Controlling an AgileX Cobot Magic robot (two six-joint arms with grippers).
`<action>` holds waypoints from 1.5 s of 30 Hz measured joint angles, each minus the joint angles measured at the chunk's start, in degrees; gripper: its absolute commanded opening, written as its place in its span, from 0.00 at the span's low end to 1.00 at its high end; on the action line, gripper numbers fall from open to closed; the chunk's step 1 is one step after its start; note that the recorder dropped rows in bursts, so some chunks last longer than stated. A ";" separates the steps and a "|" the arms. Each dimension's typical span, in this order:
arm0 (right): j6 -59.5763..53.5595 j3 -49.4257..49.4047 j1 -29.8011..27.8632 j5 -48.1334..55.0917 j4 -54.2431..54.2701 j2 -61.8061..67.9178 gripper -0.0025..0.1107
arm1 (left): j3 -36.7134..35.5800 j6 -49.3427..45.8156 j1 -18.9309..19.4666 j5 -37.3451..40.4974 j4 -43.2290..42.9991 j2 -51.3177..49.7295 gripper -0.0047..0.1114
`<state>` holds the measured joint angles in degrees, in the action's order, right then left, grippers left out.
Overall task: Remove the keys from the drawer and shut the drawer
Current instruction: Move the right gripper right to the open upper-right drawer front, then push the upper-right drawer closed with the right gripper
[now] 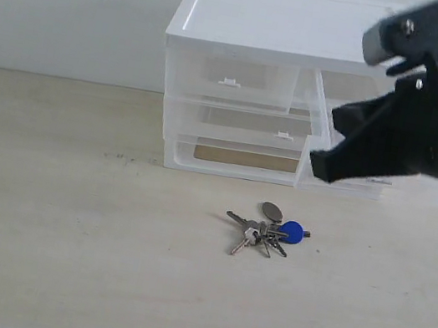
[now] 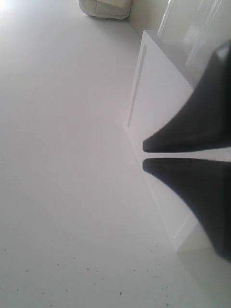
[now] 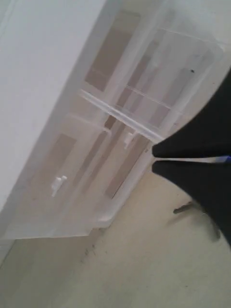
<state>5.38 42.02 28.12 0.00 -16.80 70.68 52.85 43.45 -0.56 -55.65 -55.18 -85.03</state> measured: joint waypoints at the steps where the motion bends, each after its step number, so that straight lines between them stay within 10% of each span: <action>1: 0.00 -2.48 -0.96 -2.57 0.74 -0.26 0.02 | 0.00 0.00 0.00 -0.04 0.00 0.00 0.08; 8: -1.87 -14.92 -12.93 -17.13 10.82 -0.37 0.02 | 0.00 0.00 0.00 -0.04 -0.10 0.00 0.08; 24: -5.05 -17.59 -13.41 -42.06 18.97 14.62 0.02 | 0.00 0.00 0.00 -0.04 -0.10 0.00 0.08; 45: -8.36 2.27 -13.41 -36.31 20.15 25.31 0.02 | 0.00 0.00 0.00 -0.04 -0.10 0.00 0.08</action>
<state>-2.98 44.29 14.71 -36.31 3.35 95.99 52.85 43.45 -0.56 -55.69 -55.28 -85.03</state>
